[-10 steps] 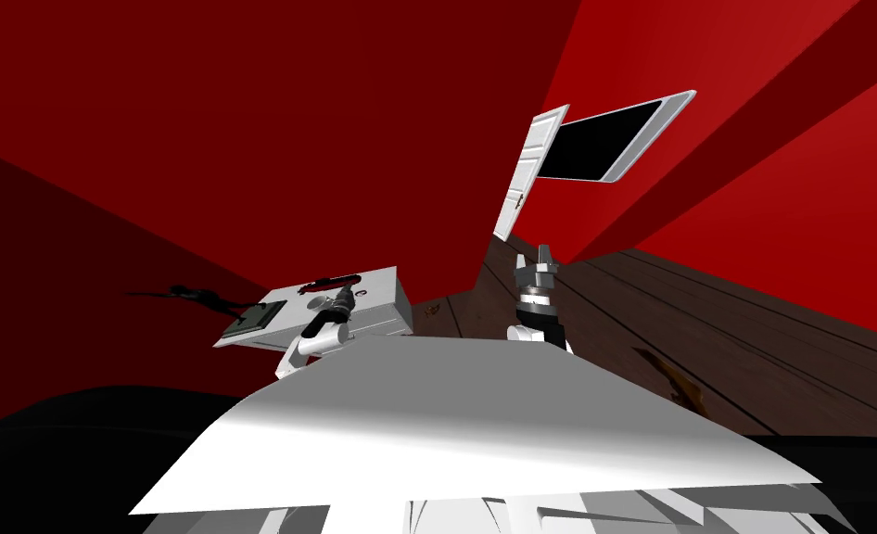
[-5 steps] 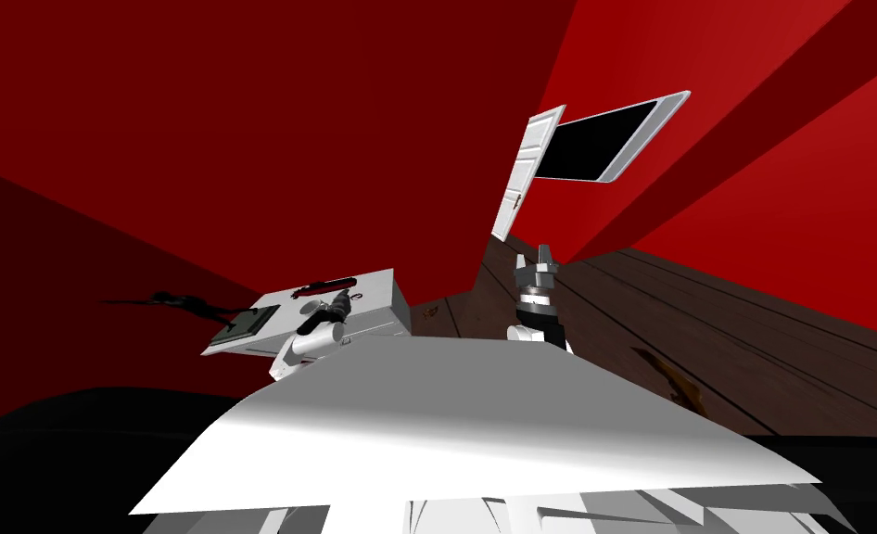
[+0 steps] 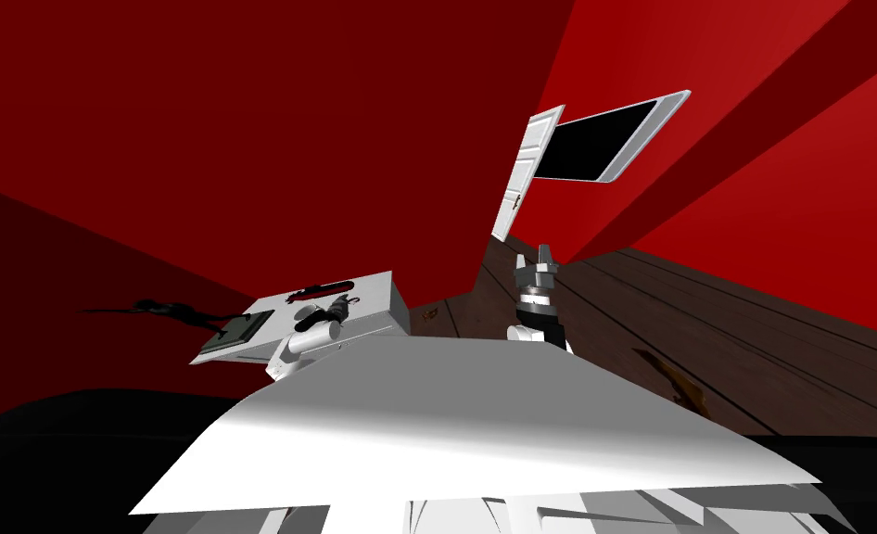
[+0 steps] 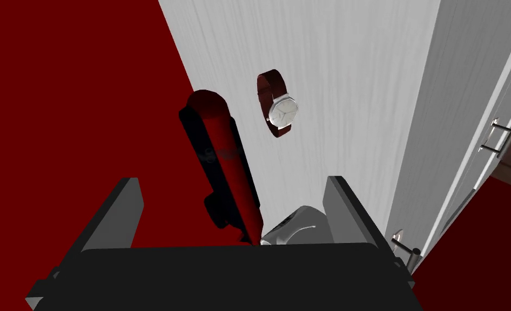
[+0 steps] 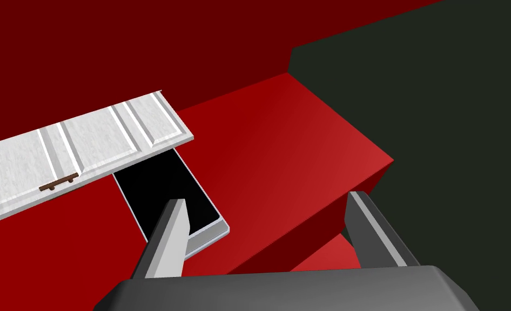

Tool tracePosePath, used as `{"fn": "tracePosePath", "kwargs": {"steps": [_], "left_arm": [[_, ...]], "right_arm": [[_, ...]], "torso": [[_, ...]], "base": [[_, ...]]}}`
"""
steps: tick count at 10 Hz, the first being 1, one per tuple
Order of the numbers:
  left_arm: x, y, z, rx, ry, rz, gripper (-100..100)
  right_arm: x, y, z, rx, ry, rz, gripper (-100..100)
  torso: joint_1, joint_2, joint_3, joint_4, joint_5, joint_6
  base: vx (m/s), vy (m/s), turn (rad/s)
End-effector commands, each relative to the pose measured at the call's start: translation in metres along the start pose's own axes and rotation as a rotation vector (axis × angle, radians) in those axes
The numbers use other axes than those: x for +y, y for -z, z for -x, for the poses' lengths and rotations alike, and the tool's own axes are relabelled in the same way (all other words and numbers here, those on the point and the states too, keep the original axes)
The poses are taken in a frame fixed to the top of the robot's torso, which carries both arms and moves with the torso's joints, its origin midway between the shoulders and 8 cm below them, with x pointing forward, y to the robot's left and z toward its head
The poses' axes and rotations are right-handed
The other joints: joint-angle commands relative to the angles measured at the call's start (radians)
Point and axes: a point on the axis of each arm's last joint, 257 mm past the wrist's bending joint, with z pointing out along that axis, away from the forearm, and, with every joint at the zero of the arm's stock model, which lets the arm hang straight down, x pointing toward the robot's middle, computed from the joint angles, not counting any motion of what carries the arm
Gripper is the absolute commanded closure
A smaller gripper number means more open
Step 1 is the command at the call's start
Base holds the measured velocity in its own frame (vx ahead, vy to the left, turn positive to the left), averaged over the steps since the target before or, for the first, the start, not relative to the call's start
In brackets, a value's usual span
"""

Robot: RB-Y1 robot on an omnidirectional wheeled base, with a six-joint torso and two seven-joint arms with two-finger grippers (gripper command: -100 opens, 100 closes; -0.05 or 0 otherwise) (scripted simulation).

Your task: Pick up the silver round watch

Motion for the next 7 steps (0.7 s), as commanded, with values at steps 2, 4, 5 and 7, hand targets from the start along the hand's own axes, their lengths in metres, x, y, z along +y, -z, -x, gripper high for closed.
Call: {"fn": "tracePosePath", "kwargs": {"steps": [2,4,5,7], "left_arm": [[0.017,-0.002,0.006,0.003,-0.005,0.067,-100],[0.03,-0.004,0.01,0.007,-0.01,0.119,-100],[0.042,-0.005,0.014,0.01,-0.014,0.165,-100],[0.054,-0.005,0.017,0.017,-0.017,0.215,-100]], "right_arm": [[0.0,0.0,0.0,0.0,0.0,0.0,0],[0.0,0.0,0.0,0.0,0.0,0.0,0],[0.0,0.0,0.0,0.0,0.0,0.0,0],[0.0,0.0,0.0,0.0,0.0,0.0,0]], "torso": [[0.0,-0.001,0.0,0.0,0.0,0.0],[0.0,0.0,0.0,0.0,0.0,0.0],[0.0,0.0,0.0,0.0,0.0,0.0],[0.001,0.0,0.0,0.0,0.0,0.0]], "base": [[0.061,0.012,-0.009],[0.06,0.011,-0.007],[0.072,0.018,-0.007],[0.062,0.025,-0.004]]}}
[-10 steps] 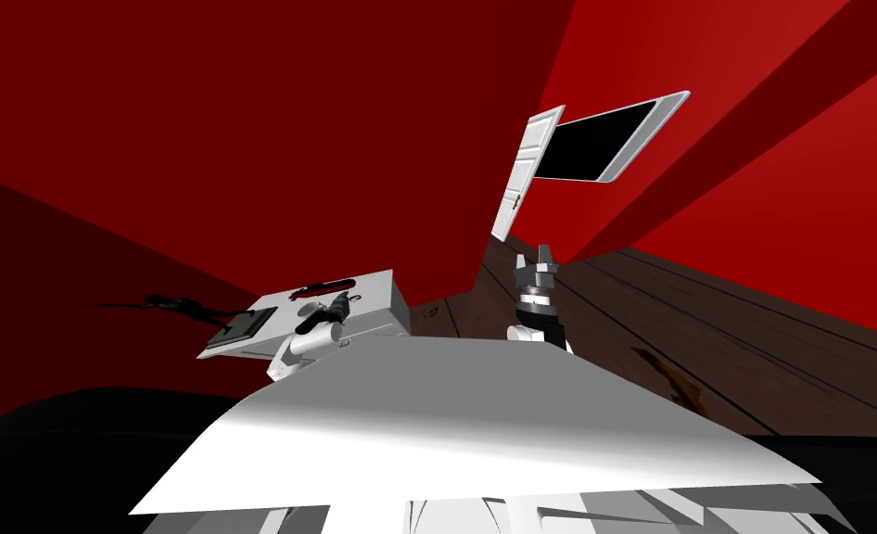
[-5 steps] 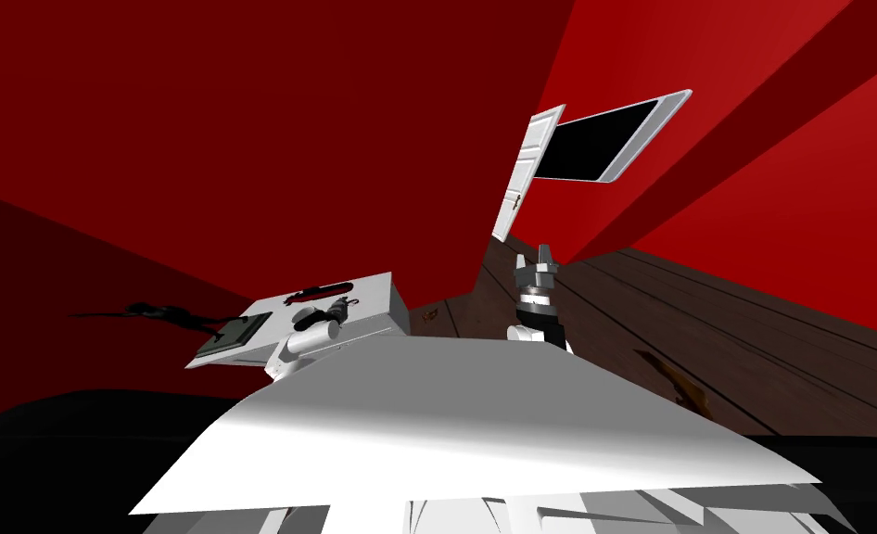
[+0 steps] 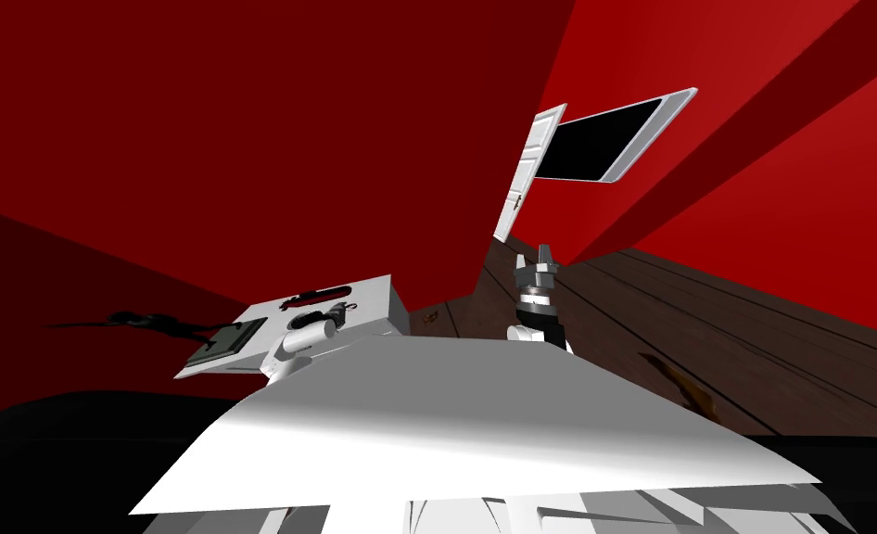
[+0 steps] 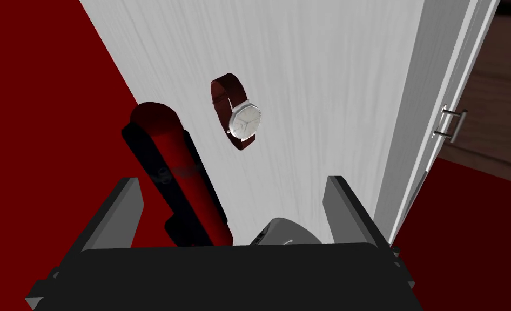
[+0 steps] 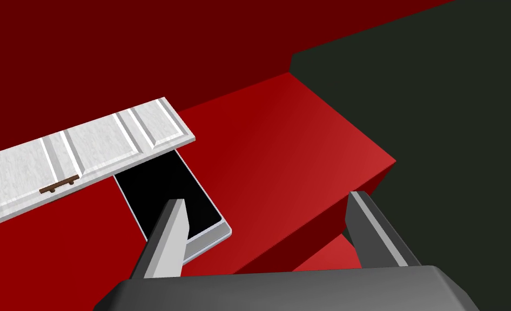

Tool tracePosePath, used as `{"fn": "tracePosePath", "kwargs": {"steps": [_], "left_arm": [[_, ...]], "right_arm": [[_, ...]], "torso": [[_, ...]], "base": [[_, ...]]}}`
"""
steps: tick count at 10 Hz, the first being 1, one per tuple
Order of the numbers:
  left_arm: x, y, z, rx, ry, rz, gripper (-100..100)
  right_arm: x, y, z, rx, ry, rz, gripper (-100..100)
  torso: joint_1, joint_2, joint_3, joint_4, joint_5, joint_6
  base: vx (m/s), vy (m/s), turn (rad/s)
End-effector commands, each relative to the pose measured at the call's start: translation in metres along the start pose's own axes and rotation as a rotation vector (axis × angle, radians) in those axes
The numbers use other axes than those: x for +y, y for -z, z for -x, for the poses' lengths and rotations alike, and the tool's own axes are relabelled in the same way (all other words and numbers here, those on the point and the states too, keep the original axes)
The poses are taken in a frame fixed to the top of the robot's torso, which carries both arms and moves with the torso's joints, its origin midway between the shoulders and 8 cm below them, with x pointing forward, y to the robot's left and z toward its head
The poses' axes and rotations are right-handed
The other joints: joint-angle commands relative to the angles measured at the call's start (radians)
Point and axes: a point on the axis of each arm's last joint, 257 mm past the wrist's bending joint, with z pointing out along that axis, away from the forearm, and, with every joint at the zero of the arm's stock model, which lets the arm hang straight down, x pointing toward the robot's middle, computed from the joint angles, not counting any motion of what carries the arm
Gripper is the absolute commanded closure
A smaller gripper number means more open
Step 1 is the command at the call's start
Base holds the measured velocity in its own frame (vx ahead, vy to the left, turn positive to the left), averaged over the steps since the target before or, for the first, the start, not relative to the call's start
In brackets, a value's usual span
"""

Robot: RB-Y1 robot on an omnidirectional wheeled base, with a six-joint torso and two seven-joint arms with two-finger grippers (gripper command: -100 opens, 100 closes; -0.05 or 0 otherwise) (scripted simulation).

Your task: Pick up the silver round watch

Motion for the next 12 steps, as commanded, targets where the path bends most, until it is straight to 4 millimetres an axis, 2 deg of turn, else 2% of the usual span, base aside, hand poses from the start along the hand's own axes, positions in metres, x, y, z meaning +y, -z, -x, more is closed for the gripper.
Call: {"fn": "tracePosePath", "kwargs": {"steps": [1,10,12], "left_arm": [[0.007,-0.001,0.002,0.005,-0.002,0.031,-100],[0.069,-0.001,0.017,0.053,-0.024,0.301,-100],[0.076,0.001,0.019,0.06,-0.026,0.335,-100]], "right_arm": [[0.0,0.0,0.0,0.0,0.0,0.0,0],[0.0,0.0,0.0,0.0,0.0,0.0,0],[0.0,0.0,0.0,0.0,0.0,0.0,0]], "torso": [[0.0,0.0,0.0,0.0,0.0,0.0],[0.002,-0.002,-0.001,0.0,0.0,0.0],[0.0,-0.001,-0.001,0.0,0.0,0.0]], "base": [[0.058,0.024,-0.005],[0.084,0.041,-0.003],[0.062,0.029,0.0]]}}
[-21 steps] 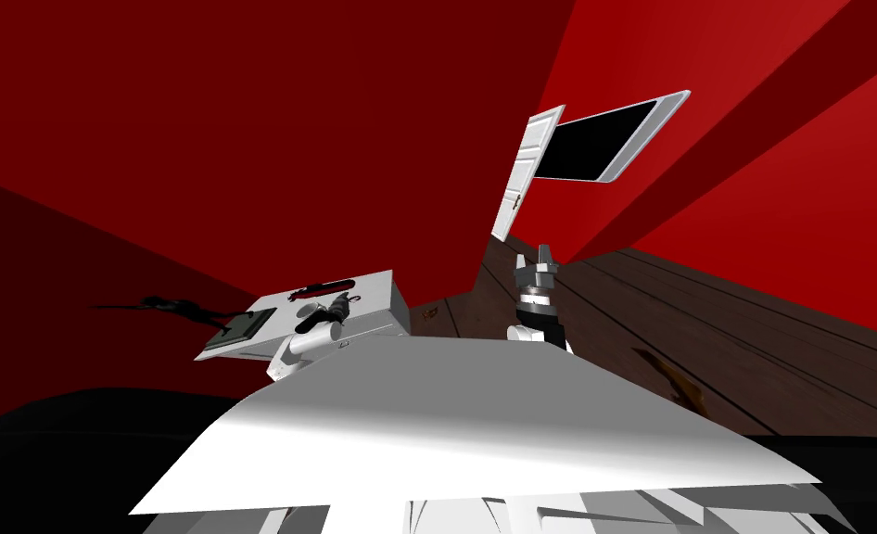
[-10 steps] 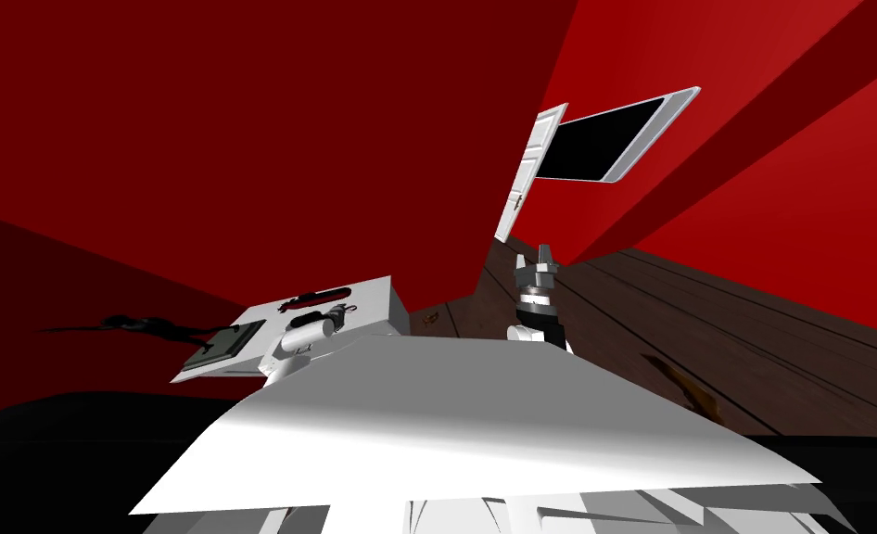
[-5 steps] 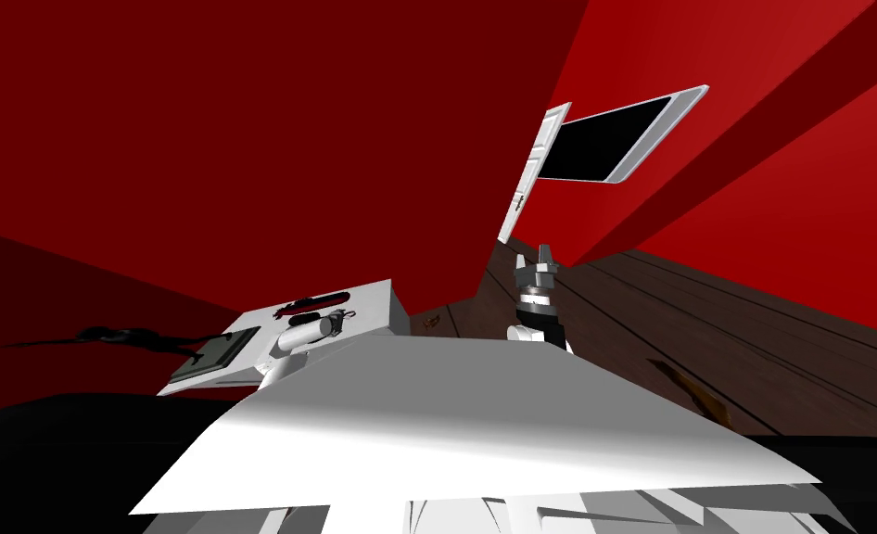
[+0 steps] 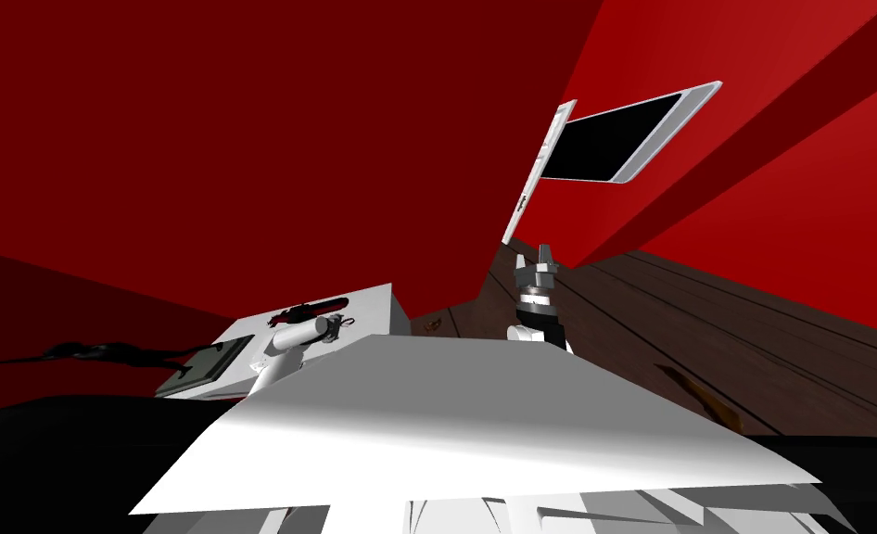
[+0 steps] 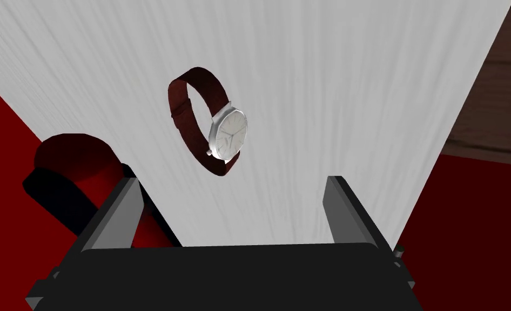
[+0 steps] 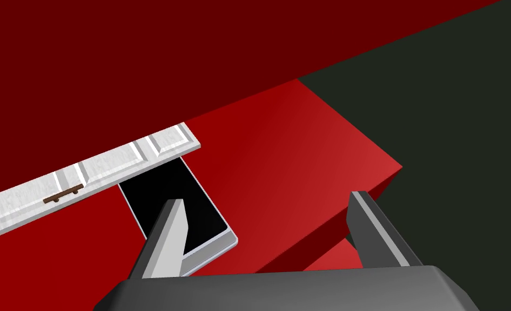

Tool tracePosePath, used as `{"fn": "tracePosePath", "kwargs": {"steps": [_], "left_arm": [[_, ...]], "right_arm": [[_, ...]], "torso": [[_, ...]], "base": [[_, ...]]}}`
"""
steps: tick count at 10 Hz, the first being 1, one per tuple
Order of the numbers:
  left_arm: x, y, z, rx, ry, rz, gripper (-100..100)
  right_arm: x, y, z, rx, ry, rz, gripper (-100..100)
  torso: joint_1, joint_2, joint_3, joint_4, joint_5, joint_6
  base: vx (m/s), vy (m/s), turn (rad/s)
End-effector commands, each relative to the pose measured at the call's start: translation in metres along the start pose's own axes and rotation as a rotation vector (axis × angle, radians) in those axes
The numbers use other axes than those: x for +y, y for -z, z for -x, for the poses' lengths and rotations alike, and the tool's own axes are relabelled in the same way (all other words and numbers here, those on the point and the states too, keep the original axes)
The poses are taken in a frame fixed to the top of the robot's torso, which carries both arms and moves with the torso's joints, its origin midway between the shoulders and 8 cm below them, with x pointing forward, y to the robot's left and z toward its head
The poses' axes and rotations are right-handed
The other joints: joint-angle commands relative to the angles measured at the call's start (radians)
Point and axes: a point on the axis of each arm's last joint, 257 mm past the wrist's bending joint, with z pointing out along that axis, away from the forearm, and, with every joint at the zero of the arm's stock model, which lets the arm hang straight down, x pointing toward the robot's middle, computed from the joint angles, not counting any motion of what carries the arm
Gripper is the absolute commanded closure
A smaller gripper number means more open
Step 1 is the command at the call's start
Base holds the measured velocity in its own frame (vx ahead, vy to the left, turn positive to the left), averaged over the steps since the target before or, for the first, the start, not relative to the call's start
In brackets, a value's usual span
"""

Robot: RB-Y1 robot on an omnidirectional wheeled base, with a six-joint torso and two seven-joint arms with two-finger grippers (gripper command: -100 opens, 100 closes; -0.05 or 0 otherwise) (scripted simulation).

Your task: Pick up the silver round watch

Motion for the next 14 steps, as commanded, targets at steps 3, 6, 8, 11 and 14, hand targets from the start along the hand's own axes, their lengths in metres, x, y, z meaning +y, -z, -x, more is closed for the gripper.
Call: {"fn": "tracePosePath", "kwargs": {"steps": [3,6,8,11,14], "left_arm": [[0.019,0.001,0.008,0.017,-0.007,0.087,-100],[0.019,0.001,0.008,0.017,-0.008,0.088,0],[0.025,-0.01,0.001,0.015,-0.003,0.089,-100],[0.028,-0.014,-0.002,0.015,-0.002,0.091,-100],[0.028,-0.014,-0.002,0.014,-0.001,0.09,100]], "right_arm": [[0.0,0.0,0.0,0.0,0.0,0.0,0],[0.0,0.0,0.0,0.0,0.0,0.0,0],[0.0,0.0,0.0,0.0,0.0,0.0,0],[0.0,0.0,0.0,0.0,0.0,0.0,0],[0.0,0.0,0.0,0.0,0.0,0.0,0]], "torso": [[0.0,0.0,0.0,0.0,0.0,0.0],[-0.001,0.002,0.001,0.0,0.0,0.0],[-0.001,0.004,0.002,0.001,0.0,0.0],[0.001,0.004,0.002,0.001,0.0,0.0],[-0.002,0.004,0.002,0.001,0.0,0.0]], "base": [[0.062,0.034,-0.004],[0.03,0.012,-0.002],[0.007,0.034,-0.021],[0.002,0.035,-0.011],[0.0,0.0,0.0]]}}
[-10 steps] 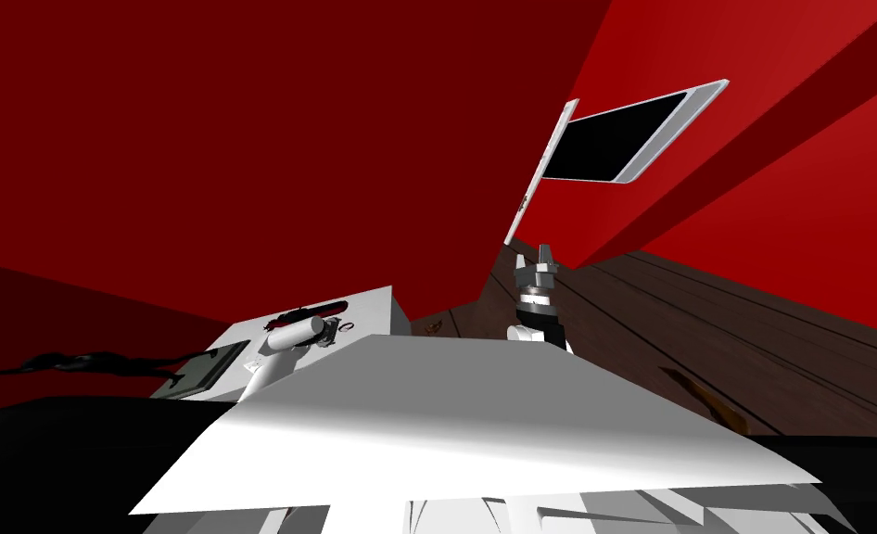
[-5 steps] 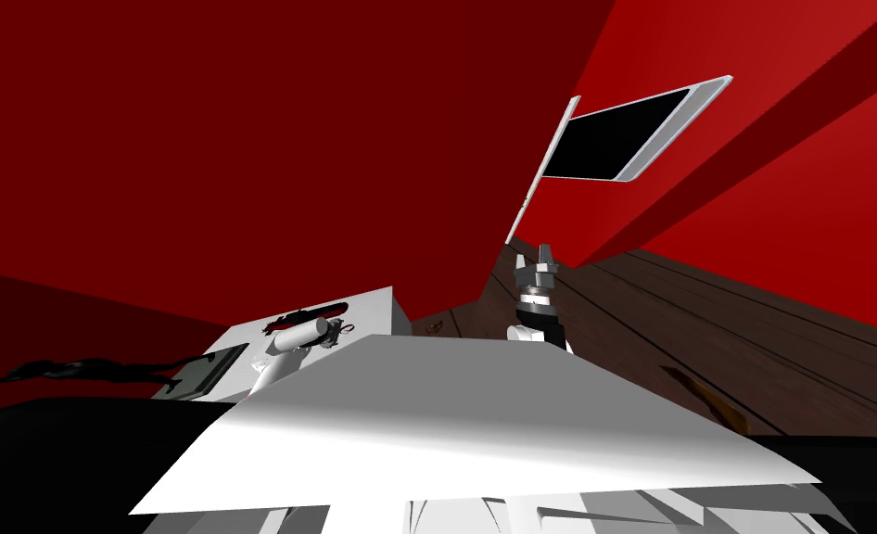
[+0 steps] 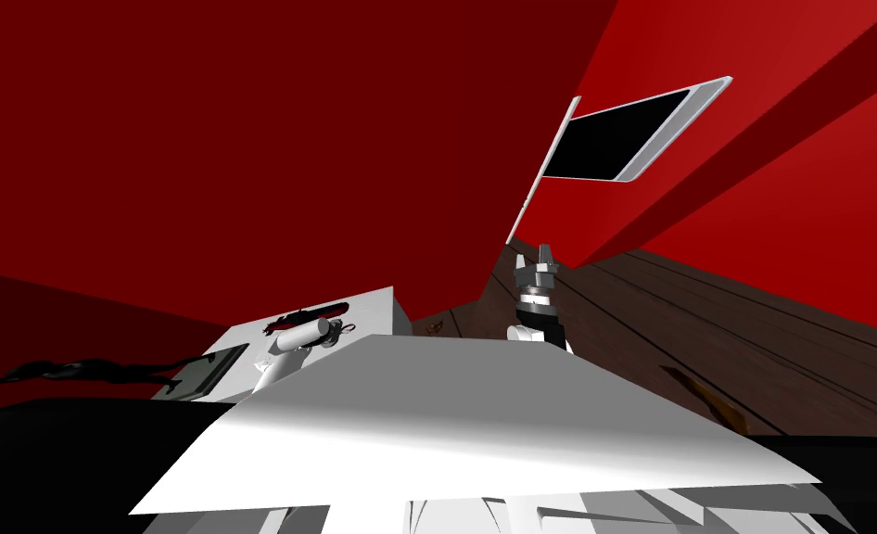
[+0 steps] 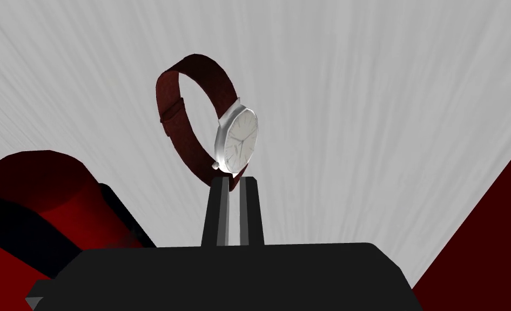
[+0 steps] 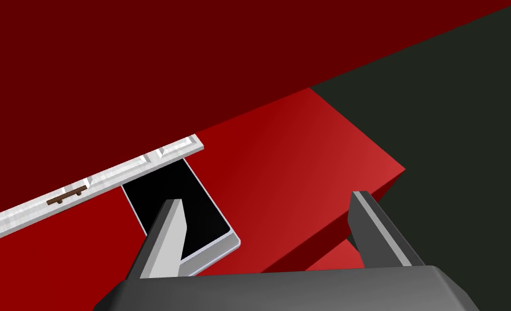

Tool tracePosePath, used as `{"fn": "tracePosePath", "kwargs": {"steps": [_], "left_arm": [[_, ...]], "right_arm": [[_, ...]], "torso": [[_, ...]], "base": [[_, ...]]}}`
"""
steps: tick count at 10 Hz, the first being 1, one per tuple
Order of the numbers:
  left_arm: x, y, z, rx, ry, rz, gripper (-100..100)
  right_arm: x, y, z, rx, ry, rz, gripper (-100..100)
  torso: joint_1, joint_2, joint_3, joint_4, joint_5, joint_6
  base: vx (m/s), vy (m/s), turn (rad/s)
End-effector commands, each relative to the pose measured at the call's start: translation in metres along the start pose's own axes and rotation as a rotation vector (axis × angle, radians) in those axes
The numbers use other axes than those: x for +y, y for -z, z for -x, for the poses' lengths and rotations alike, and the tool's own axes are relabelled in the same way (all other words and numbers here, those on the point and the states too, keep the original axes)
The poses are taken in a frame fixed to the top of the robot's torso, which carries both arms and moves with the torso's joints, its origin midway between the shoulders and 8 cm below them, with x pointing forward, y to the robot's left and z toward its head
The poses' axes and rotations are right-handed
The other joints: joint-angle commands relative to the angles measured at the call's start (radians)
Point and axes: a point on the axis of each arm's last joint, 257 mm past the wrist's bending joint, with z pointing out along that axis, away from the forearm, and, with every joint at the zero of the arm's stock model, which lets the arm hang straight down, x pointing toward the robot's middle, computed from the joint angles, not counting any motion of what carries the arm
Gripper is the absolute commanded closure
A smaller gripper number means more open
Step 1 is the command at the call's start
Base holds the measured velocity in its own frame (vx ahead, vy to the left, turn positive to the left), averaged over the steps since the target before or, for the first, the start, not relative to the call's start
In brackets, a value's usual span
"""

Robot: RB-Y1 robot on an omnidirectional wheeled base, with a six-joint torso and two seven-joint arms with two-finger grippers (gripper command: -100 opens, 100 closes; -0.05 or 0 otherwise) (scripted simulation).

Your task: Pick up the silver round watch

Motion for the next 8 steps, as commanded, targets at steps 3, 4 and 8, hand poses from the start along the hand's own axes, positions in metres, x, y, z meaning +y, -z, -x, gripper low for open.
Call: {"fn": "tracePosePath", "kwargs": {"steps": [3,4,8], "left_arm": [[0.0,0.0,0.0,0.0,0.0,0.0,0],[-0.004,0.009,0.006,0.002,-0.004,0.0,100],[-0.006,0.014,0.009,0.002,-0.006,-0.001,0]], "right_arm": [[0.0,0.0,0.0,0.0,0.0,0.0,0],[0.0,0.0,0.0,0.0,0.0,0.0,0],[0.0,0.0,0.0,0.0,0.0,0.0,0]], "torso": [[0.0,0.0,0.0,0.0,0.0,0.0],[0.0,0.0,0.0,0.0,0.0,0.0],[-0.002,0.0,0.0,0.0,0.0,0.0]], "base": [[0.0,0.0,0.0],[-0.004,-0.041,0.024],[-0.004,-0.031,0.014]]}}
